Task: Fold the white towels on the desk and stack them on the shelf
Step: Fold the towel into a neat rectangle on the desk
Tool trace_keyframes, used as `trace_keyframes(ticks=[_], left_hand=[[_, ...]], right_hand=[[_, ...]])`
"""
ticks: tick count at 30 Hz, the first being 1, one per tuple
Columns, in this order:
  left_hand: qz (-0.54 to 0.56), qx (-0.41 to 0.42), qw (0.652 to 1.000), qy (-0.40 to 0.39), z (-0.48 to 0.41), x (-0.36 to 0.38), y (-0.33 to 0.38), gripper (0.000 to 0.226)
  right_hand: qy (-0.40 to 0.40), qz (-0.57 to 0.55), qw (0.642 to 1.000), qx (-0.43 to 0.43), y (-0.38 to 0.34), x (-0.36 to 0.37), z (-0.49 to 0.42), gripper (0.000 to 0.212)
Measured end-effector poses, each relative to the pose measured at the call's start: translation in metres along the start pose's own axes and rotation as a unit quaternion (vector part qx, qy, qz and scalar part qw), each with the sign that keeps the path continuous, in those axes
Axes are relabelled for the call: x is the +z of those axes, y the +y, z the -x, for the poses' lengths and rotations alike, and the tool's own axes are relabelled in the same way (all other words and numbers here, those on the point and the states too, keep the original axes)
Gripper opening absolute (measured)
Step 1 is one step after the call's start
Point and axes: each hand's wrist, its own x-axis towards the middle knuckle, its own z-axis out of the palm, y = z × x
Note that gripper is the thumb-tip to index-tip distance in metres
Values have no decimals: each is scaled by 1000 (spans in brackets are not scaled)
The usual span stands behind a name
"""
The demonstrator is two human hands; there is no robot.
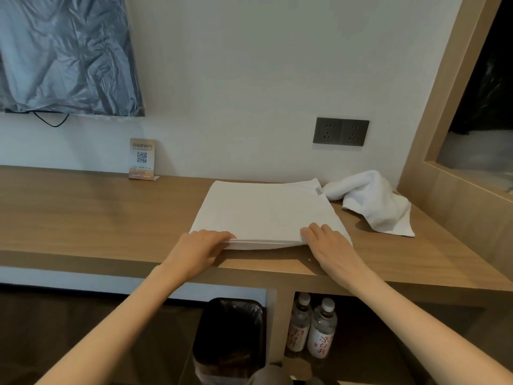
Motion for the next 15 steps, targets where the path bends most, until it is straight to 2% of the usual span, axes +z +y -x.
trace_keyframes(ticks=[3, 6, 8, 11, 13, 15], left_hand=[[50, -12, 994, 99, 2, 3, -2, 26], [104, -24, 969, 223, 5, 1, -2, 30], [198, -51, 931, 304, 8, -3, 3, 30], [317, -101, 849, 410, 7, -11, 12, 14], [356, -142, 811, 443, 4, -16, 15, 11], [381, -171, 794, 441, 1, -19, 13, 12]], right_hand=[[106, 17, 994, 22, 0, -3, -1, 18], [195, -50, 977, 77, -1, -12, 2, 18], [259, -116, 950, 132, -1, -25, 4, 17], [333, -144, 913, 183, -3, -44, 2, 22], [344, -174, 898, 212, -2, -50, -2, 20], [329, -234, 878, 256, 2, -49, -8, 17]])
